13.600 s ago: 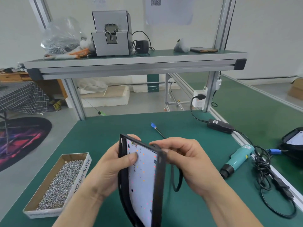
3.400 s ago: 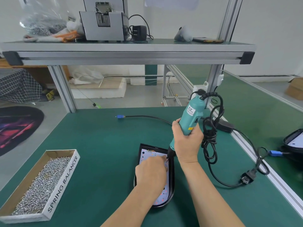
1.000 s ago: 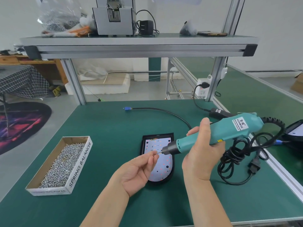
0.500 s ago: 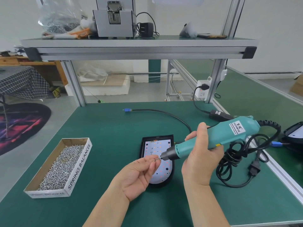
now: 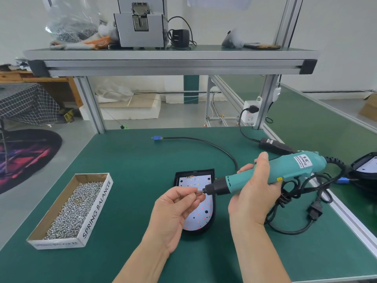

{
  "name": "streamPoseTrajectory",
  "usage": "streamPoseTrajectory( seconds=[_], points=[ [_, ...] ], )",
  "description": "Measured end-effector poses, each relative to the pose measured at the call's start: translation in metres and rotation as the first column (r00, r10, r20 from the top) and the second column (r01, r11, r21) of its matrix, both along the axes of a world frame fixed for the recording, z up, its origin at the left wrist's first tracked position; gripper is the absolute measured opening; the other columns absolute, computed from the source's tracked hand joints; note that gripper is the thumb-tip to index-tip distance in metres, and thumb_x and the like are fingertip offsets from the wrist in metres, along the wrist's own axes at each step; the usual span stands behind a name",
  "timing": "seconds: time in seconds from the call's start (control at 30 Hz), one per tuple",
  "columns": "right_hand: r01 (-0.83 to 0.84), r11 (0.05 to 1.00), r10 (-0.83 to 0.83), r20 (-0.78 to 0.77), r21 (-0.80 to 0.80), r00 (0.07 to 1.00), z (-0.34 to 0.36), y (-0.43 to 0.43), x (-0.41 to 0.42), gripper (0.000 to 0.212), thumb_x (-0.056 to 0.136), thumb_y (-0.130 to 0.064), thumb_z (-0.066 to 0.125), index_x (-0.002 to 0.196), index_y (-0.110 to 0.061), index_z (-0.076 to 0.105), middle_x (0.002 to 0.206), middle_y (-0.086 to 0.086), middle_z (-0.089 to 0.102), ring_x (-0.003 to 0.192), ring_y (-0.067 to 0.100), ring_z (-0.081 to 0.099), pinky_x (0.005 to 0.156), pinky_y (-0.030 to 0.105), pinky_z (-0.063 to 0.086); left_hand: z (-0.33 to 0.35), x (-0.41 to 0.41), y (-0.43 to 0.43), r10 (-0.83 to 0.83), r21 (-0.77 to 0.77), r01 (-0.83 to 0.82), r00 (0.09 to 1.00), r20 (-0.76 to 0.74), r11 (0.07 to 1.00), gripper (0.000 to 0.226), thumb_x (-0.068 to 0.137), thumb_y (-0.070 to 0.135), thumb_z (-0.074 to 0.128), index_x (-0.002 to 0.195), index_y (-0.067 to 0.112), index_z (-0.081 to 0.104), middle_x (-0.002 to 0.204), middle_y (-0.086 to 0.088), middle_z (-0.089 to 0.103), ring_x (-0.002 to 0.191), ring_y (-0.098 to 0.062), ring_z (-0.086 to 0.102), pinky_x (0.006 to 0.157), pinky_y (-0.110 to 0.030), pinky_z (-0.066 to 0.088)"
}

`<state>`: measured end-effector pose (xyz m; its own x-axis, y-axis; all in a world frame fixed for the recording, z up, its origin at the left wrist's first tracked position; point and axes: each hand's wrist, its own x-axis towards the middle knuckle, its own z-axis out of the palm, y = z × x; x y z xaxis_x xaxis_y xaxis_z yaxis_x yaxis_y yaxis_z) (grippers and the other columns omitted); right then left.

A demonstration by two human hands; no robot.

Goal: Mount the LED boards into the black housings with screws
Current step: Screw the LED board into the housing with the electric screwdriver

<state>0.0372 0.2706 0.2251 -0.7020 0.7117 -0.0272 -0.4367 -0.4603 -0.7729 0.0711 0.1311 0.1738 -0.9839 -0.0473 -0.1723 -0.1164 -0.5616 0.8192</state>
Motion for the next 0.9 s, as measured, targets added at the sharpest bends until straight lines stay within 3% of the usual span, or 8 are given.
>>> streamPoseTrajectory(
  seconds=[0.13, 0.33, 0.47, 0.53, 0.6, 0.67, 0.77, 0.9],
  points=[
    [0.009, 0.997, -0.008, 0.016, -0.077, 1.000, -0.005, 0.001, -0.006, 0.032, 0.093, -0.035, 0.068, 0.113, -0.013, 0.054, 0.056, -0.005, 0.056, 0.060, 0.015, 0.053, 0.067, 0.033, 0.047, -0.001, 0.001, 0.006, 0.014, -0.085, -0.017, 0.999, -0.039, 0.996, 0.027, 0.089, -0.008, 0.062, 0.080, 0.011, 0.080, 0.093, -0.016, 0.076, 0.093, -0.030, 0.075, 0.075, -0.019, 0.057],
    [-0.008, 0.998, 0.009, 0.021, -0.058, 1.000, -0.005, 0.002, -0.008, 0.022, 0.092, -0.032, 0.069, 0.092, -0.018, 0.052, 0.057, -0.005, 0.055, 0.056, 0.014, 0.052, 0.060, 0.030, 0.047, -0.008, -0.004, -0.005, -0.078, 0.008, 0.078, 0.997, 0.007, 0.997, 0.031, 0.082, -0.001, 0.070, 0.113, 0.004, 0.073, 0.106, -0.023, 0.073, 0.101, -0.031, 0.073, 0.078, -0.021, 0.057],
    [-0.006, 0.999, 0.007, -0.018, 0.051, 1.000, -0.001, 0.002, -0.008, 0.017, 0.088, -0.034, 0.070, 0.076, -0.031, 0.059, 0.056, -0.003, 0.055, 0.055, 0.015, 0.051, 0.061, 0.031, 0.045, -0.012, -0.015, -0.034, 0.082, -0.189, -0.066, 0.994, 0.077, 0.980, 0.031, 0.076, 0.023, 0.083, 0.097, 0.001, 0.075, 0.082, -0.014, 0.073, 0.066, -0.019, 0.068, 0.053, -0.021, 0.052],
    [-0.005, 0.988, 0.011, -0.041, 0.157, 0.999, -0.002, -0.001, -0.007, 0.021, 0.084, -0.035, 0.070, 0.064, -0.036, 0.063, 0.054, -0.002, 0.054, 0.054, 0.017, 0.048, 0.060, 0.030, 0.043, -0.019, -0.024, -0.047, 0.211, -0.511, -0.103, 0.965, 0.158, 0.853, 0.029, 0.084, 0.032, 0.077, 0.078, 0.004, 0.071, 0.062, -0.005, 0.059, 0.048, -0.014, 0.048, 0.043, -0.022, 0.037],
    [-0.018, 0.965, 0.038, -0.069, 0.262, 0.997, -0.007, -0.006, -0.005, 0.018, 0.082, -0.035, 0.069, 0.065, -0.032, 0.064, 0.054, -0.001, 0.053, 0.052, 0.016, 0.048, 0.056, 0.025, 0.043, -0.023, -0.032, -0.047, 0.207, -0.795, 0.039, 0.957, 0.205, 0.605, 0.048, 0.079, 0.048, 0.076, 0.057, 0.015, 0.049, 0.055, 0.002, 0.039, 0.052, -0.020, 0.031, 0.049, -0.026, 0.023],
    [-0.041, 0.931, 0.079, -0.092, 0.363, 0.993, -0.013, -0.011, -0.004, 0.019, 0.082, -0.034, 0.069, 0.071, -0.020, 0.062, 0.054, 0.000, 0.053, 0.051, 0.016, 0.049, 0.055, 0.024, 0.045, -0.021, -0.037, -0.040, 0.134, -0.898, 0.195, 0.955, 0.266, 0.394, 0.062, 0.065, 0.060, 0.075, 0.057, 0.022, 0.026, 0.054, 0.005, 0.025, 0.057, -0.021, 0.023, 0.055, -0.029, 0.015],
    [-0.051, 0.854, 0.108, -0.082, 0.518, 0.991, -0.020, -0.018, -0.003, 0.027, 0.083, -0.034, 0.068, 0.071, -0.013, 0.056, 0.059, 0.017, 0.051, 0.055, 0.032, 0.049, 0.056, 0.038, 0.046, -0.017, -0.045, -0.029, 0.073, -0.913, 0.336, 0.930, 0.361, 0.232, 0.060, 0.057, 0.059, 0.076, 0.060, 0.018, 0.031, 0.053, 0.007, 0.032, 0.051, -0.019, 0.029, 0.051, -0.025, 0.021],
    [-0.030, 0.797, 0.118, -0.107, 0.603, 0.987, -0.024, -0.021, -0.003, 0.028, 0.085, -0.031, 0.067, 0.069, -0.011, 0.055, 0.058, 0.012, 0.053, 0.055, 0.035, 0.051, 0.056, 0.044, 0.048, -0.017, -0.052, -0.020, 0.002, -0.822, 0.373, 0.910, 0.414, 0.430, 0.048, 0.055, 0.045, 0.075, 0.078, 0.004, 0.065, 0.060, 0.004, 0.057, 0.060, -0.019, 0.043, 0.059, -0.025, 0.033]
  ],
)
